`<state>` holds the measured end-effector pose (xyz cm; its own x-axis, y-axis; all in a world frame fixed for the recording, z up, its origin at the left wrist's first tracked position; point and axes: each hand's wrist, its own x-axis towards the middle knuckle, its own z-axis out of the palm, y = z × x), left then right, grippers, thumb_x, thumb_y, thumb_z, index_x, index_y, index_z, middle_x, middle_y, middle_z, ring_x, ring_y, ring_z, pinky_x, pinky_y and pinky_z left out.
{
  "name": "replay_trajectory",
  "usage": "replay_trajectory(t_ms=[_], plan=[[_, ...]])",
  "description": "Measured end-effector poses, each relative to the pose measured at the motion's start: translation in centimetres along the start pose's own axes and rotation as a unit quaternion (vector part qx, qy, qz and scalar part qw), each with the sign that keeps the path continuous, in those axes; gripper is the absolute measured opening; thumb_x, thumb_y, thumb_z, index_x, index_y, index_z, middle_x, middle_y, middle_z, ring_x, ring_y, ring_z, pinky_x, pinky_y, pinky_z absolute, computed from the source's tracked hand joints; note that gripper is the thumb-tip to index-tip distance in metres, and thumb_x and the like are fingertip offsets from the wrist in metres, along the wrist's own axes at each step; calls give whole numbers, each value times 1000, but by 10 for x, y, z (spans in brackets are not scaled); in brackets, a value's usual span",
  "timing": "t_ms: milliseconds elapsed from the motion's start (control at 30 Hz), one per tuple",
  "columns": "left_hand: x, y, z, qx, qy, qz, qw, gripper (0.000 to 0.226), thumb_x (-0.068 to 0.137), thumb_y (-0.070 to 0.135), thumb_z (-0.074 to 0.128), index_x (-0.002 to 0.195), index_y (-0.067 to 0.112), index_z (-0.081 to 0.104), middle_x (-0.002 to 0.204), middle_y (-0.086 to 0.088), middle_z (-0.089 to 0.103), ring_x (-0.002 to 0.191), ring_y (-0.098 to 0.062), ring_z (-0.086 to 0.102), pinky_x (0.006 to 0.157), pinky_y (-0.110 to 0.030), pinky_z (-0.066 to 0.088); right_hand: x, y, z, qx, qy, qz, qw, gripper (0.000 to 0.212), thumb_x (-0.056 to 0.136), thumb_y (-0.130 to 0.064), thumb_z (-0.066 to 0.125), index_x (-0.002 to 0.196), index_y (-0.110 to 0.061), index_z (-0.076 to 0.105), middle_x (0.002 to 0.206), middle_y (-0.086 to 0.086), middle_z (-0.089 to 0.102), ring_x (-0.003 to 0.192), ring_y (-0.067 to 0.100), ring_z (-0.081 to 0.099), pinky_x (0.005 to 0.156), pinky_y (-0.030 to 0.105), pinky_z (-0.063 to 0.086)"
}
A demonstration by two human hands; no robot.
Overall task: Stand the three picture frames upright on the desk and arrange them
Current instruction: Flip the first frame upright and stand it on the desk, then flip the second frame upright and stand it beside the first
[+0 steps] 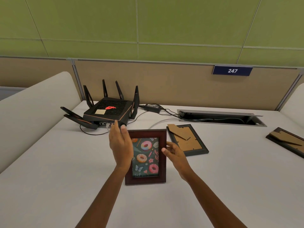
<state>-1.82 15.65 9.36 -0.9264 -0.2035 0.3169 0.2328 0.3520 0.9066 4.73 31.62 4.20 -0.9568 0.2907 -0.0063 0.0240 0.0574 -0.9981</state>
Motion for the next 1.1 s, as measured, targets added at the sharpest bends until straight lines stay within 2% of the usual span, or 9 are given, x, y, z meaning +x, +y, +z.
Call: replay_trajectory(t_ms=[200,400,500,600,700,900,967,1033,1100], plan=[[-27,46,27,108,-28,282,953,58,92,40,27,140,6,35,150,-18,31,141,-26,17,114,-37,17,-5,2,-51,-123,68,-18,990,33,92,-23,49,122,-10,49,117,3,55,104,11,50,82,16,41],[-70,53,76,109,-143,343,922,54,92,31,34,140,6,33,151,-16,30,141,-22,13,114,-31,18,-6,9,-107,-219,129,10,967,33,93,-21,47,121,-4,51,126,16,57,114,25,53,90,25,37],[-88,43,105,118,-229,284,924,54,97,31,36,145,11,23,156,-11,18,144,-15,5,114,-26,15,-3,17,-128,-269,121,41,955,37,92,-20,49,124,-2,48,132,19,52,121,30,49,99,33,39],[-100,29,133,143,-313,123,931,58,97,39,33,147,14,13,158,-10,8,147,-21,6,117,-32,14,2,25,-142,-306,106,79,943,47,92,-23,50,133,-3,39,142,17,41,130,30,40,106,36,34],[-103,20,150,180,-370,-25,911,63,97,43,29,147,13,8,158,-16,2,146,-29,4,117,-43,14,9,28,-150,-328,84,103,935,53,92,-25,49,138,-5,30,148,16,32,135,29,33,110,35,29],[-95,14,173,143,-378,-168,899,63,98,41,27,146,5,10,153,-21,21,141,-35,24,114,-43,24,30,34,-159,-316,50,148,936,56,93,-25,46,139,-2,24,148,17,31,136,31,30,110,38,29],[-94,15,178,122,-363,-188,904,58,99,37,27,146,5,12,152,-20,26,140,-34,27,114,-41,25,37,38,-159,-302,56,139,942,39,93,-21,46,126,0,41,126,15,51,121,32,46,98,35,40],[-93,16,181,98,-337,-203,914,54,99,32,28,145,5,17,151,-19,30,138,-33,29,113,-40,26,41,41,-158,-289,68,121,947,16,92,-15,47,104,-4,51,98,10,55,96,26,53,78,27,38],[-90,17,183,70,-308,-218,923,49,99,25,32,142,4,25,147,-18,37,135,-32,35,109,-38,31,42,42,-159,-275,86,112,951,20,92,-12,48,108,0,52,104,17,59,101,28,56,78,26,39]])
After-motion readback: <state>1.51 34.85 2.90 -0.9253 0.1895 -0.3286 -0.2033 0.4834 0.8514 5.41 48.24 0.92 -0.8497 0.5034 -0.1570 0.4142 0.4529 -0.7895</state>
